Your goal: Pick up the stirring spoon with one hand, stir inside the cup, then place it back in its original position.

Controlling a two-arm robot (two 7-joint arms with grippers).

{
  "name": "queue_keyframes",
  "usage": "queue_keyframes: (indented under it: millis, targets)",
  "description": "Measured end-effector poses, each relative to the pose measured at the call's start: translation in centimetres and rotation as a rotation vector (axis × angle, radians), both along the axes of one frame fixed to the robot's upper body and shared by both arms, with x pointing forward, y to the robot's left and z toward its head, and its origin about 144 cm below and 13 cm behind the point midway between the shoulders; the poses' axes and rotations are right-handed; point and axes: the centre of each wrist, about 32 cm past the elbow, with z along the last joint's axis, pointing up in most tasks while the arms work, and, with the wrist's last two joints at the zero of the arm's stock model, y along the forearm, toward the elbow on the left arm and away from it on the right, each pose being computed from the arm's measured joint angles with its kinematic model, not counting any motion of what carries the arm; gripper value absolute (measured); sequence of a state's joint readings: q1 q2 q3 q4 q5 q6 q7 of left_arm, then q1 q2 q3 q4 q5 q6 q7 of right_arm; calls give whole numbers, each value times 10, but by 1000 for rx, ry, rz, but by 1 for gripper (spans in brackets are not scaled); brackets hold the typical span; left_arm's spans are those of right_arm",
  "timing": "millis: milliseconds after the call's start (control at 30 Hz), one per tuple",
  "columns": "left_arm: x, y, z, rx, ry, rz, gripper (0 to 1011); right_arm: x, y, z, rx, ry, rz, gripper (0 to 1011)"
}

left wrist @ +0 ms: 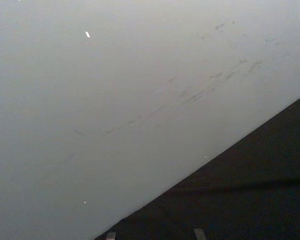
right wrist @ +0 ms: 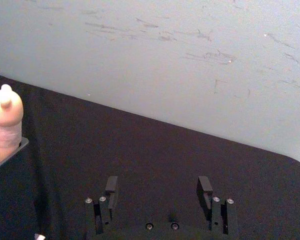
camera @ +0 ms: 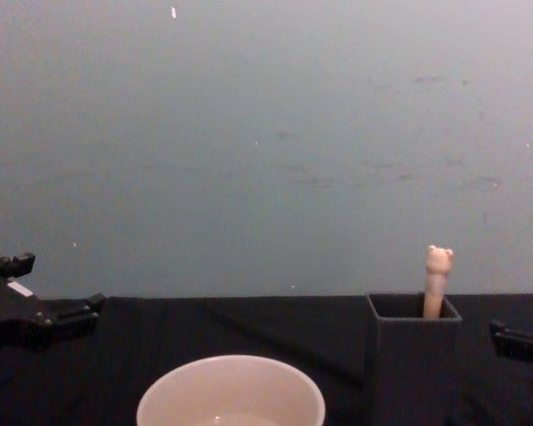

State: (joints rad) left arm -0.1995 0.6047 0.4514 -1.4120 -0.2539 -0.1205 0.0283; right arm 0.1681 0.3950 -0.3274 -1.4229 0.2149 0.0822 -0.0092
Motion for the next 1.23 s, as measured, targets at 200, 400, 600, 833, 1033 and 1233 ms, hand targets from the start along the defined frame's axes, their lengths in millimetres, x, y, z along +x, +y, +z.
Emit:
queue_keyframes:
  millis: [200, 400, 600, 833, 1033, 1233]
  targets:
    - [0, 0, 0, 0, 0, 0, 1001, 0, 0, 0, 1, 0, 0, 1002]
    - [0, 0, 0, 0, 0, 0, 1001, 0, 0, 0, 1, 0, 0, 1000]
    - [0, 0, 0, 0, 0, 0, 1001, 0, 0, 0, 1, 0, 0, 1000]
    - [0, 0, 0, 0, 0, 0, 1001, 0, 0, 0, 1, 0, 0, 1002]
    - [0, 0, 0, 0, 0, 0, 1001, 0, 0, 0, 0, 0, 0, 1002]
    - [0, 0, 0, 0, 0, 0, 1001, 0, 0, 0, 1, 0, 0, 1000]
